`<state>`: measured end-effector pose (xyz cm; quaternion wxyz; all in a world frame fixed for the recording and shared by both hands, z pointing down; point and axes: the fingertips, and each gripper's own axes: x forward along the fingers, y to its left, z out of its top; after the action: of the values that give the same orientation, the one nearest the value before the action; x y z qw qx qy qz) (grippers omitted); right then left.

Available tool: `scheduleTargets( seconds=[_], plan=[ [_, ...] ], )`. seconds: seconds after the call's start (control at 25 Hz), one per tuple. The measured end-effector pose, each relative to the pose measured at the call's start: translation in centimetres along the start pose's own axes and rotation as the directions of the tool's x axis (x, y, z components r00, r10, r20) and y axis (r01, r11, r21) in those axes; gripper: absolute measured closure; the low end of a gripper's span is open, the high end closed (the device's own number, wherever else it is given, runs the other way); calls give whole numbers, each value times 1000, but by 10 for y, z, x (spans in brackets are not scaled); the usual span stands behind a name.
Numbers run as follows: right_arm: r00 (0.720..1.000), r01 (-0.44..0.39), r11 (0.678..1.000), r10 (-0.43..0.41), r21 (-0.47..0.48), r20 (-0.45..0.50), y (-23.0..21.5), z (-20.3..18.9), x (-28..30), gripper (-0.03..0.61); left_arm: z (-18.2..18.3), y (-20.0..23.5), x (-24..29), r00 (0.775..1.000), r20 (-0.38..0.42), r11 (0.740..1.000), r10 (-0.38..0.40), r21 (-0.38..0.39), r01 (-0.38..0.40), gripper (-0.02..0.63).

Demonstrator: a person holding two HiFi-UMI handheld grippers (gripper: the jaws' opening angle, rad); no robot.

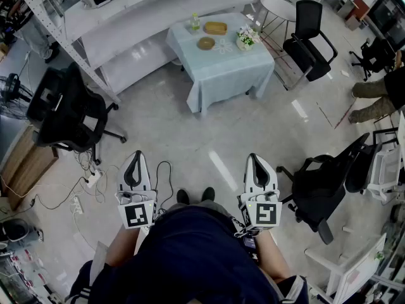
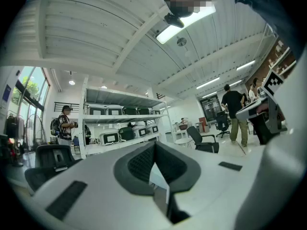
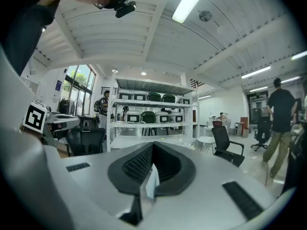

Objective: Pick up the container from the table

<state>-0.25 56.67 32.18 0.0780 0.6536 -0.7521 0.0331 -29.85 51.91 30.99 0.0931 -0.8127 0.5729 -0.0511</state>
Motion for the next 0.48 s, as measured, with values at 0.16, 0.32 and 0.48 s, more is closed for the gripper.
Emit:
scheduleTargets(
  seconds=[0.16,0.32,0.48],
  plan=[
    [1000,-6,1000,6,-1,-1,-1,0,0,581,0,-4,0,1000,-10,1000,0,6,0,609],
    [1000,4,1000,-4,-3,-7,-2,-1,1,581,2,-4,2,1000,-6,1000,7,-23,-7,609],
    [1000,1,1000,-1,-10,-6,-2,-1,0,581,1,-5,0,1000,-5,1000,1,3,-1,609]
  ],
)
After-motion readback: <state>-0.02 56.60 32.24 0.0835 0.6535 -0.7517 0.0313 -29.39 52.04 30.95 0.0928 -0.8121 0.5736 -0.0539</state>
